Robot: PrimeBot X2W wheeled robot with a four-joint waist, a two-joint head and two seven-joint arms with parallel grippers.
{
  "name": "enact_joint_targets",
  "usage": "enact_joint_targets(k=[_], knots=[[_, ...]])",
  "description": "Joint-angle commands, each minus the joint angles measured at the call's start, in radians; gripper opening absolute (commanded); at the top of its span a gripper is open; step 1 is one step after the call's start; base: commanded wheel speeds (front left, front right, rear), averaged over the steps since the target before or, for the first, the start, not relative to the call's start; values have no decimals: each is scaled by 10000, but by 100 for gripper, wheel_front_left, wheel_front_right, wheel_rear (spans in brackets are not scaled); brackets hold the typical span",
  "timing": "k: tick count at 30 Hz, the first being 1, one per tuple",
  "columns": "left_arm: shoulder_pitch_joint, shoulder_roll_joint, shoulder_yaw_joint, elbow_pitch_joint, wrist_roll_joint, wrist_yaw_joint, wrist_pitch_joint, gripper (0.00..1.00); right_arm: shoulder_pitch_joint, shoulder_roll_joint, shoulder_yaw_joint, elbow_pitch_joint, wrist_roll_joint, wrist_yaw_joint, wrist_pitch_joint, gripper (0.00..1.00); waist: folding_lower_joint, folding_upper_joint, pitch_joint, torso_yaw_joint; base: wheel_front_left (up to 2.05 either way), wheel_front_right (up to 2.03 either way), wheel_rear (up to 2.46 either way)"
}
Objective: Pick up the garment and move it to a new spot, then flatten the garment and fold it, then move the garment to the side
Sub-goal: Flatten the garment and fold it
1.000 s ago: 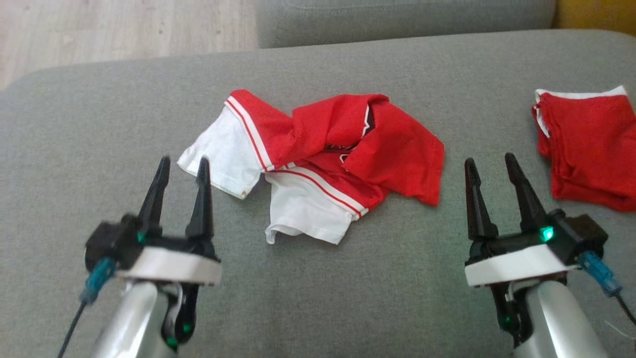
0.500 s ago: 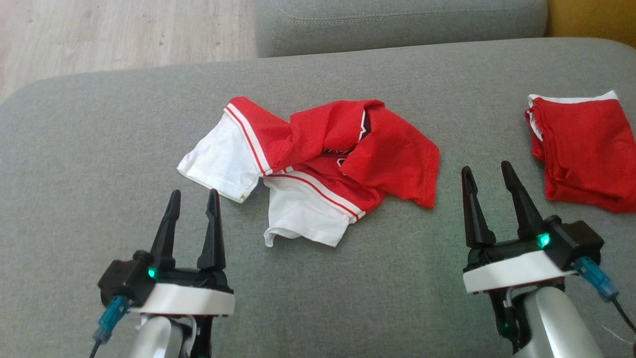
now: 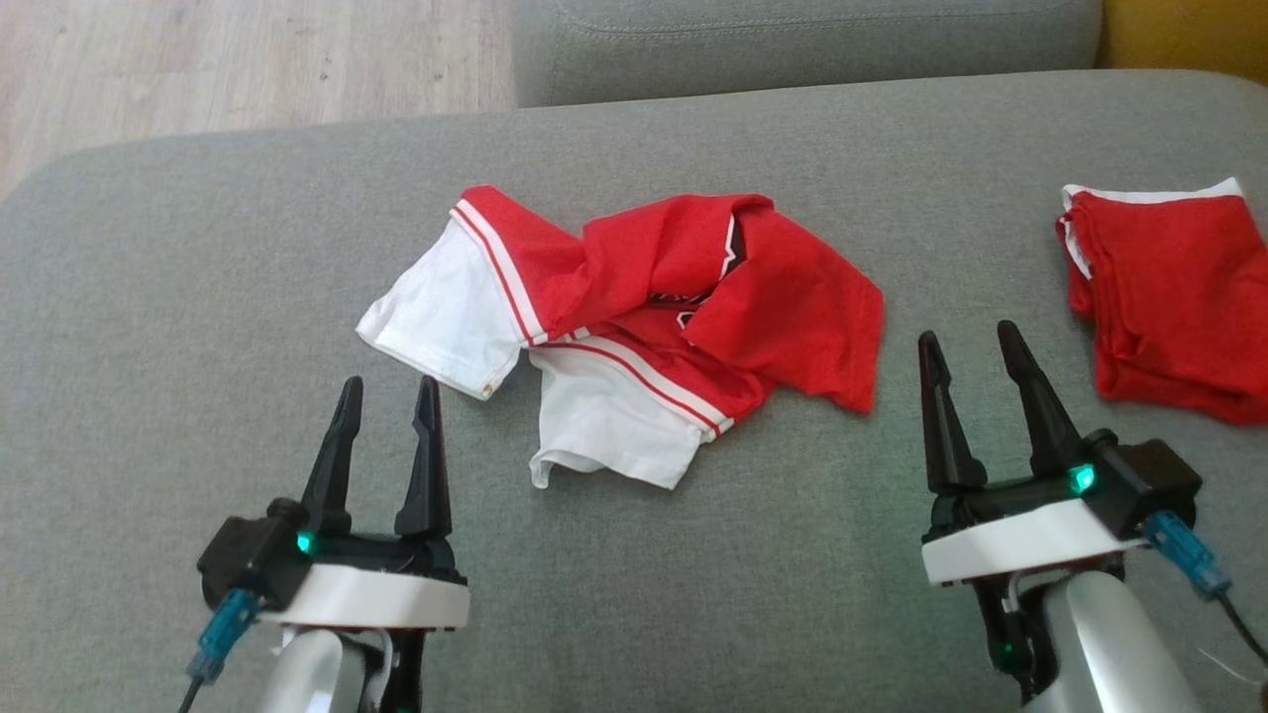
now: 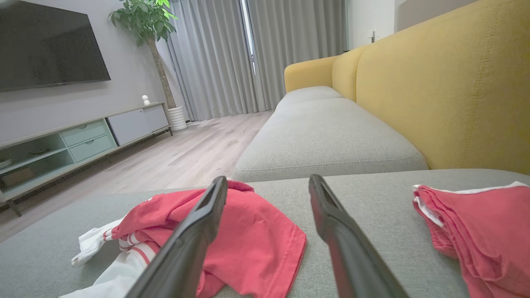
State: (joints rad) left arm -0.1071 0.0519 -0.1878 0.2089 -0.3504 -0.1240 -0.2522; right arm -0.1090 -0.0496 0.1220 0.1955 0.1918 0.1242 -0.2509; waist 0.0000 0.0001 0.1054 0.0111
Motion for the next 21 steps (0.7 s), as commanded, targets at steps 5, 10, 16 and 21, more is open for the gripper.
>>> enact_joint_targets(k=[5, 10, 16, 21], knots=[[-504, -6, 230, -283, 136, -56, -95, 100, -479, -6, 462, 13, -421, 65, -109, 100, 0, -1, 220, 253, 0, 0, 0], [-618, -12, 31, -226, 17, -63, -95, 100, -1033, -6, 507, 1172, -970, 65, 18, 100, 0, -1, 477, 562, 0, 0, 0], [-720, -14, -226, -170, -120, -65, -95, 100, -1781, -6, 397, 2727, -1752, 65, 546, 100, 0, -1, 675, 838, 0, 0, 0], [-816, -15, -355, -142, -173, -65, -95, 100, -2486, -6, 576, 4209, -2322, 65, 662, 100, 0, -1, 792, 1011, 0, 0, 0]])
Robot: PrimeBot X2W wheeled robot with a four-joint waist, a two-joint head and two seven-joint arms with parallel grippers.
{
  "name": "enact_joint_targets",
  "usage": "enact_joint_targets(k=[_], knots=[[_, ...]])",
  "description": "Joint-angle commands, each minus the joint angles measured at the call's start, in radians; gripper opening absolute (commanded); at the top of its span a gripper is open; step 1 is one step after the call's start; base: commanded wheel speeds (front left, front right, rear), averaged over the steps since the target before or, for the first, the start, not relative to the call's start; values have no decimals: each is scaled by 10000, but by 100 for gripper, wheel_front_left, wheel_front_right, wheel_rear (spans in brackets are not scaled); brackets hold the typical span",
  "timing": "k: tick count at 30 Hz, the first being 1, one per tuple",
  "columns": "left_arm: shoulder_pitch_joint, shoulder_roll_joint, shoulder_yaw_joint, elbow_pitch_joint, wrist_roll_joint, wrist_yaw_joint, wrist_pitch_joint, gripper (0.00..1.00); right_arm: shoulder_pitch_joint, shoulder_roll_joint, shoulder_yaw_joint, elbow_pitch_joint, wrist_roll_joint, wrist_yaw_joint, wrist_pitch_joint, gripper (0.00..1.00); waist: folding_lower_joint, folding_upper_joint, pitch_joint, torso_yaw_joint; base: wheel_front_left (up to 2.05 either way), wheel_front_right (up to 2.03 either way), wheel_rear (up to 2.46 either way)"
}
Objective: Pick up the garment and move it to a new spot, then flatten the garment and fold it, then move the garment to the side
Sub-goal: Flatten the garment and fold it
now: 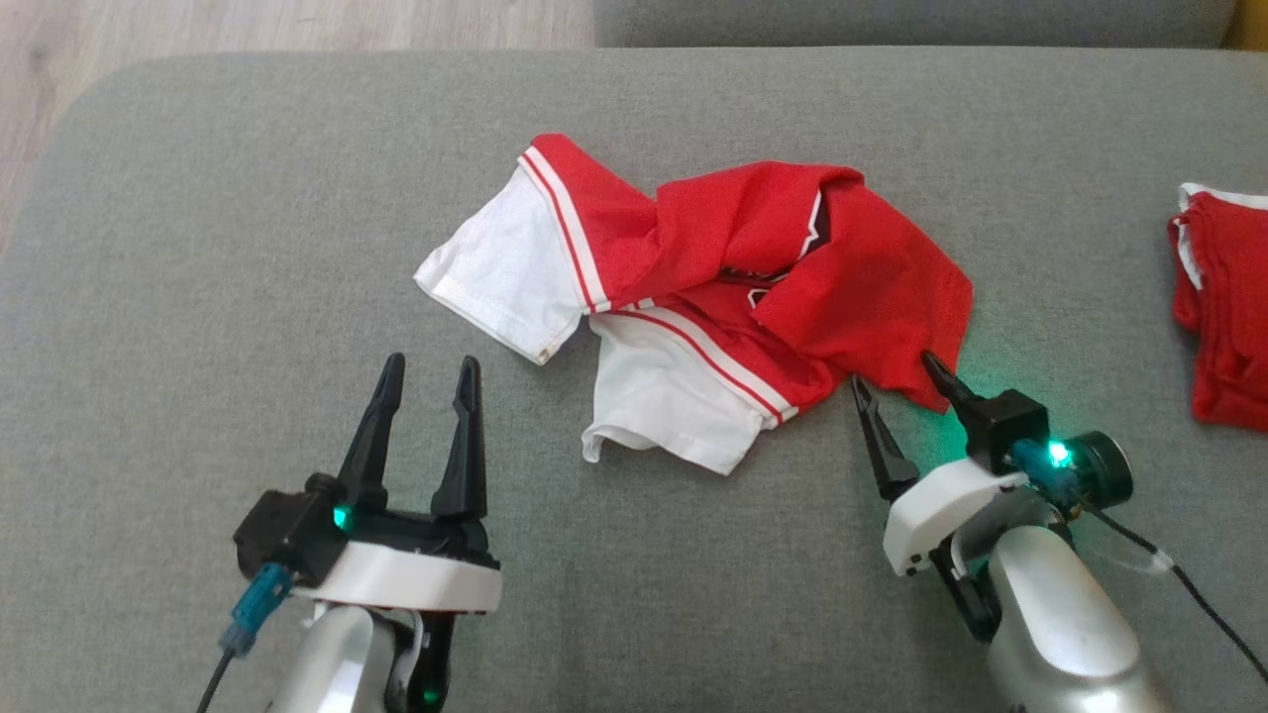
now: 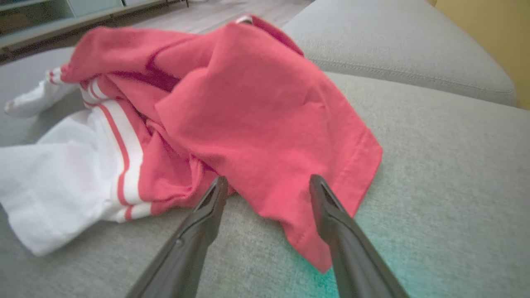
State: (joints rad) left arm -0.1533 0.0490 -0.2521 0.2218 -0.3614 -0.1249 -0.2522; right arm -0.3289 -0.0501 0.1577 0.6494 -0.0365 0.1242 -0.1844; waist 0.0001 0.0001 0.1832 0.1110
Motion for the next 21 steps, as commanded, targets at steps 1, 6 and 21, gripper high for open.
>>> enact_joint_targets(k=[1, 6, 21], knots=[[-365, 14, 276, -269, -65, -56, -95, 100, -415, -1, 194, -30, -190, 65, 22, 100, -1, -1, 32, 31, 0, 0, 0], [-421, 13, 226, -294, -76, -56, -95, 100, -961, -14, -343, 1351, -1011, 65, 388, 100, -1, -1, 138, 86, 0, 0, 0], [-507, 13, 455, -277, -137, -57, -95, 100, -1291, -267, -3171, 1921, -1983, 65, -295, 0, -1, -1, -29, -408, 0, 0, 0]])
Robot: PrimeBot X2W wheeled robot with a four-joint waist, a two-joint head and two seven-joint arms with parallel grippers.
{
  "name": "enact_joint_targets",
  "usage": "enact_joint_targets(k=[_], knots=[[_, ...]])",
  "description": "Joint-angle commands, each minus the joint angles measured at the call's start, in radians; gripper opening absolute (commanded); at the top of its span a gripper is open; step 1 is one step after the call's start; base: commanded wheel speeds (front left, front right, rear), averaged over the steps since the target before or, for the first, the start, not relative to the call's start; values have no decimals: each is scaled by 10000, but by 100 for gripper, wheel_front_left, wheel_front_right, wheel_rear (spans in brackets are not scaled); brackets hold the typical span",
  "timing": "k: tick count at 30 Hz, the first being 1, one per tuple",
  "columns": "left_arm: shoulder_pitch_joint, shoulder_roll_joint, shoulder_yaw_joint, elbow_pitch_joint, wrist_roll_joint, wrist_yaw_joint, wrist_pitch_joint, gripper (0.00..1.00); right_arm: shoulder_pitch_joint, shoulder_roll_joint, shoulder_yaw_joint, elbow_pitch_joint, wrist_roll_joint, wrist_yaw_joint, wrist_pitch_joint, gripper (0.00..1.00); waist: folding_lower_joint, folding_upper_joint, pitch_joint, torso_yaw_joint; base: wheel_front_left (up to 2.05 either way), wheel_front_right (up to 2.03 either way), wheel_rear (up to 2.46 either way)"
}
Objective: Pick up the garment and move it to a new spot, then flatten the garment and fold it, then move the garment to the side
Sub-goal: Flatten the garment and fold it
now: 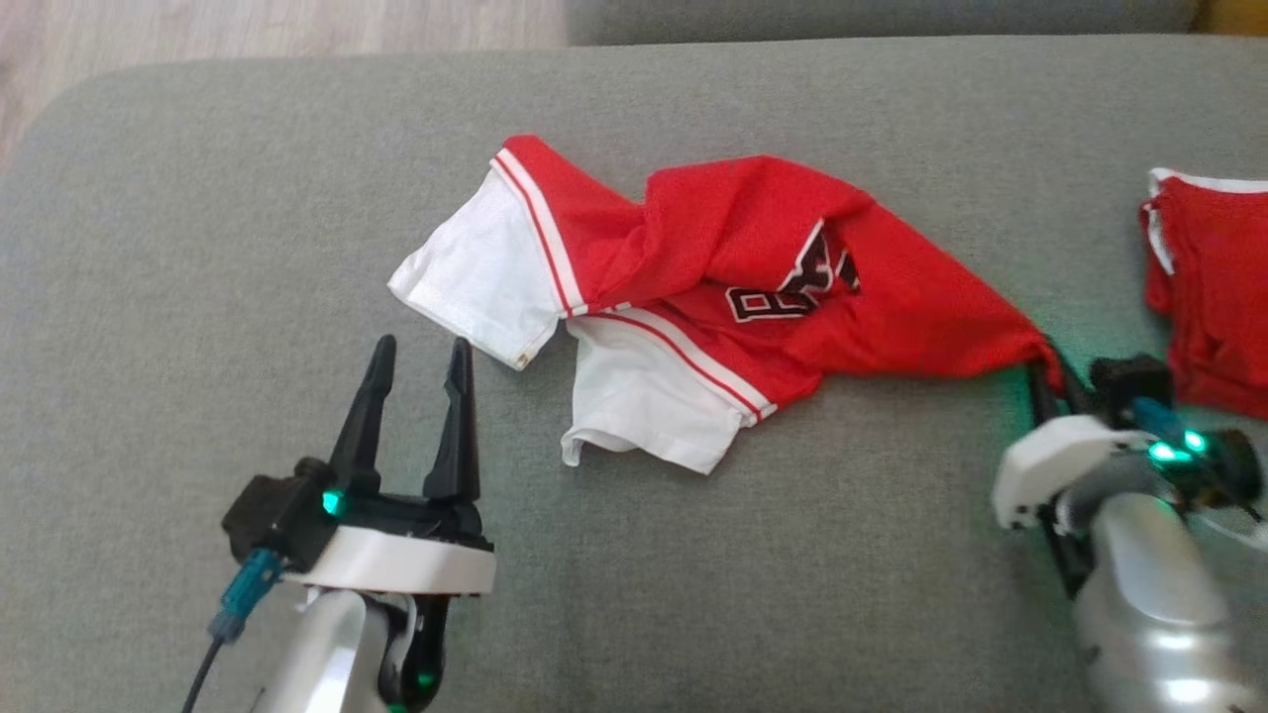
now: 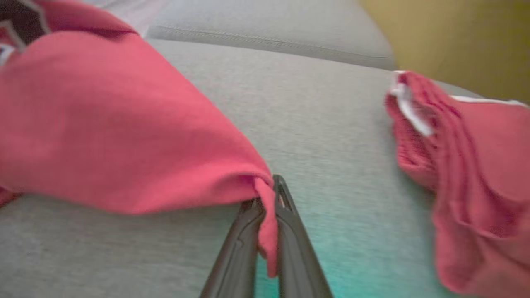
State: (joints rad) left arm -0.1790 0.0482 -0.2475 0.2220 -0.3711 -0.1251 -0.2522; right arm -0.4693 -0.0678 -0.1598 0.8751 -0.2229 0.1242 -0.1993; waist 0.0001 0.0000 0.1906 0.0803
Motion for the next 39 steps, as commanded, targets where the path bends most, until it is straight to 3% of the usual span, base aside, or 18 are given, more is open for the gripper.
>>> enact_joint_targets(k=[1, 4, 5, 6, 7, 14, 23, 39], knots=[[-222, 21, 435, -278, -44, -55, -95, 100, 184, -101, -242, -430, -200, 65, -177, 0, -1, 0, -154, -153, 0, 0, 0], [-146, 20, 497, -285, -69, -55, -95, 100, 377, -50, -764, -683, -390, 65, -237, 0, -1, 0, -304, -297, 0, 0, 0], [-126, 20, 502, -287, -77, -55, -95, 100, 430, -20, -876, -791, -439, 65, -268, 31, -1, 0, -342, -330, 0, 0, 0], [-111, 20, 504, -289, -84, -55, -95, 100, 479, 12, -957, -913, -496, 65, -305, 95, -1, 0, -381, -363, 0, 0, 0], [-96, 20, 512, -295, -89, -55, -95, 100, 515, 50, -1034, -1043, -486, 65, -347, 100, -1, 0, -420, -397, 0, 0, 0], [0, 20, 593, -335, -75, -55, -95, 100, 749, 167, -287, -2138, 623, 65, -593, 100, -1, 0, -591, -576, 0, 0, 0], [104, 20, 674, -434, -10, -55, -95, 100, 2306, 173, 2058, -5098, 3177, 65, -622, 100, -1, 0, -773, -741, 0, 0, 0], [186, 20, 479, -482, -30, -55, -95, 100, 3020, 175, 2415, -5893, 3414, 65, -624, 100, -1, 0, -758, -609, 0, 0, 0]])
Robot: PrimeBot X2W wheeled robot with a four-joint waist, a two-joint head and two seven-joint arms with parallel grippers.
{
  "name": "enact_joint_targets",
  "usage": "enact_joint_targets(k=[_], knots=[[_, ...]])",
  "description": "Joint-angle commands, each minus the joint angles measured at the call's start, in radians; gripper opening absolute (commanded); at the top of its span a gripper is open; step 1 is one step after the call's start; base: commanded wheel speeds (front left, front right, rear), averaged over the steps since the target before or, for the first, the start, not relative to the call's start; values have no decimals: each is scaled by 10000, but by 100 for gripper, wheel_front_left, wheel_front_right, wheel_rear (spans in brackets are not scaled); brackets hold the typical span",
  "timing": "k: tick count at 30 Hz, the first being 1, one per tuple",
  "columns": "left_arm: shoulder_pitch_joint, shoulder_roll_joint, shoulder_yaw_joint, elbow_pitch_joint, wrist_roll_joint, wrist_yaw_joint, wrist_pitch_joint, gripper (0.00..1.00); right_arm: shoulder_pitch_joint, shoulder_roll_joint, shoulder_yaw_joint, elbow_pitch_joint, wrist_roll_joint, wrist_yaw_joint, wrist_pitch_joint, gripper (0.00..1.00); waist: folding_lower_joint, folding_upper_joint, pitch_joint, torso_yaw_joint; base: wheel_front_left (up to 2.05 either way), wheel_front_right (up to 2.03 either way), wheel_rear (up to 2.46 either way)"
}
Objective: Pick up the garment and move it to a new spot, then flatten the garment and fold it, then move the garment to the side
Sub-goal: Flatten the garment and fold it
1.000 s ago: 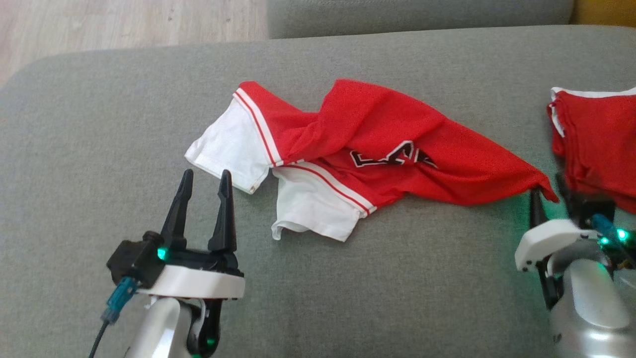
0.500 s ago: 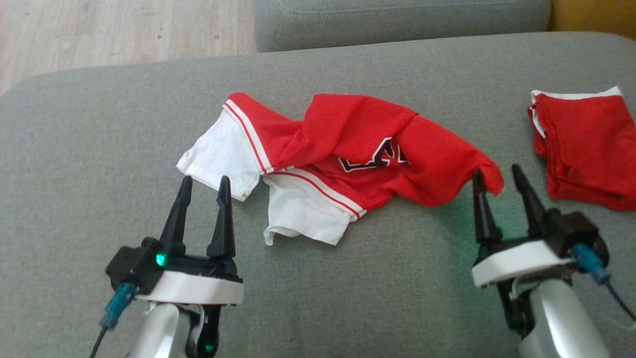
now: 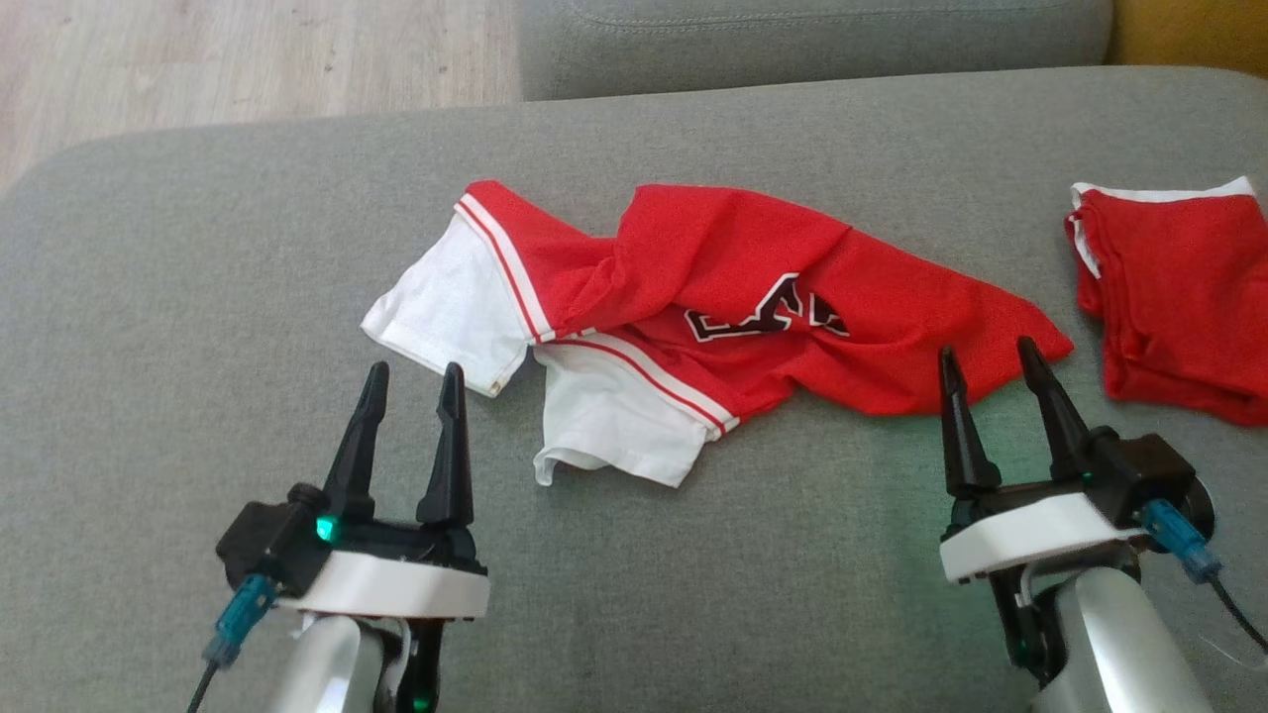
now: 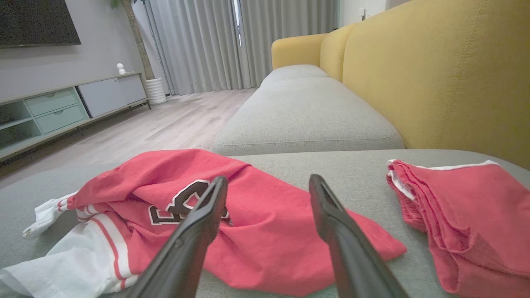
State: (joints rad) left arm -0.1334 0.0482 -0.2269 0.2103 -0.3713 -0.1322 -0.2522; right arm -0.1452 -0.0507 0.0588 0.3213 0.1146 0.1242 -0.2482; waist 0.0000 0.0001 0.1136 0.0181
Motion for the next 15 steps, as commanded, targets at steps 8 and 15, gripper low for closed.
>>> enact_joint_targets(k=[8, 15], knots=[[-504, 20, 90, -398, -96, 15, -95, 100, -843, 4, 1079, -494, -262, 65, -135, 100, 0, -1, 350, 443, 0, 0, 0], [-759, 20, -253, -396, -333, 17, -95, 100, -2361, -205, 2713, 175, -751, 65, 509, 100, 0, -1, 815, 1138, 0, 0, 0]])
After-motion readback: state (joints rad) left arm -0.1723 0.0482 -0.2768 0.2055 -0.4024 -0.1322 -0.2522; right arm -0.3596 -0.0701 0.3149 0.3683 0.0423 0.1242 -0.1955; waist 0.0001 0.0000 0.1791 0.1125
